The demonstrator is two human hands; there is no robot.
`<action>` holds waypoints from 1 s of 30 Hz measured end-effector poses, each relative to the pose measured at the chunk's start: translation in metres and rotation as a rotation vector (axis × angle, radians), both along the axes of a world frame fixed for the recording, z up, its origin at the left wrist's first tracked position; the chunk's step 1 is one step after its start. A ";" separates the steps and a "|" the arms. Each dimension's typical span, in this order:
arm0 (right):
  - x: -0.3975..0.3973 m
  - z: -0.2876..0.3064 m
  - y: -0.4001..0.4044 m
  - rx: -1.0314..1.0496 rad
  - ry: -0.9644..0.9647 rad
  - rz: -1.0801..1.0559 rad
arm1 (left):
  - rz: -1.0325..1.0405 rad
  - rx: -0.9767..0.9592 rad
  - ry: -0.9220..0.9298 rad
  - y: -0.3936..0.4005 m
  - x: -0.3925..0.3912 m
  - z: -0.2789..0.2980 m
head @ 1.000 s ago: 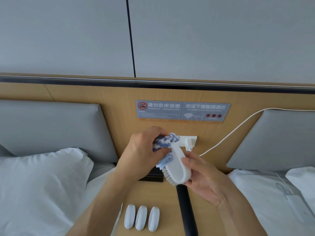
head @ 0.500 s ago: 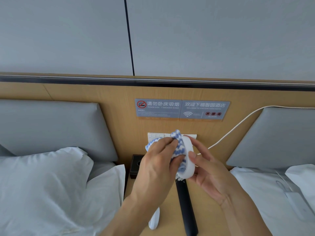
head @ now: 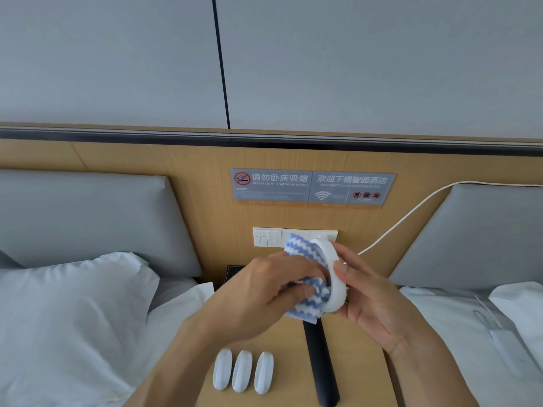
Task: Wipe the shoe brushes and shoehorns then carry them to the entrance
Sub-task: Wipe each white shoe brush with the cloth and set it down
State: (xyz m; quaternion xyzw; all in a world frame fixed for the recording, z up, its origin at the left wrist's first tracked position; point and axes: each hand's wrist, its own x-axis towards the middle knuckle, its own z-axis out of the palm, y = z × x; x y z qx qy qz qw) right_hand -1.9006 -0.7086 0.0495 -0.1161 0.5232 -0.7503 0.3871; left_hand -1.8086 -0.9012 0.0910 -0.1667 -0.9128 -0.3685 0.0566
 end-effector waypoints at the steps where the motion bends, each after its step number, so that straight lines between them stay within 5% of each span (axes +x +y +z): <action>1: 0.000 0.000 -0.001 0.003 0.001 0.008 | 0.012 -0.017 0.021 -0.001 -0.001 0.000; 7: -0.006 0.004 -0.003 0.038 0.032 0.006 | 0.072 -0.115 0.137 0.007 -0.009 -0.006; 16: -0.006 0.001 -0.006 0.065 -0.019 -0.094 | -0.052 0.192 -0.172 -0.001 -0.010 -0.010; 23: 0.003 -0.003 -0.019 0.074 -0.005 -0.206 | 0.153 0.265 -0.070 0.009 -0.009 -0.023; 30: 0.005 0.007 -0.032 0.041 0.004 -0.259 | 0.395 0.542 0.056 0.025 -0.003 -0.034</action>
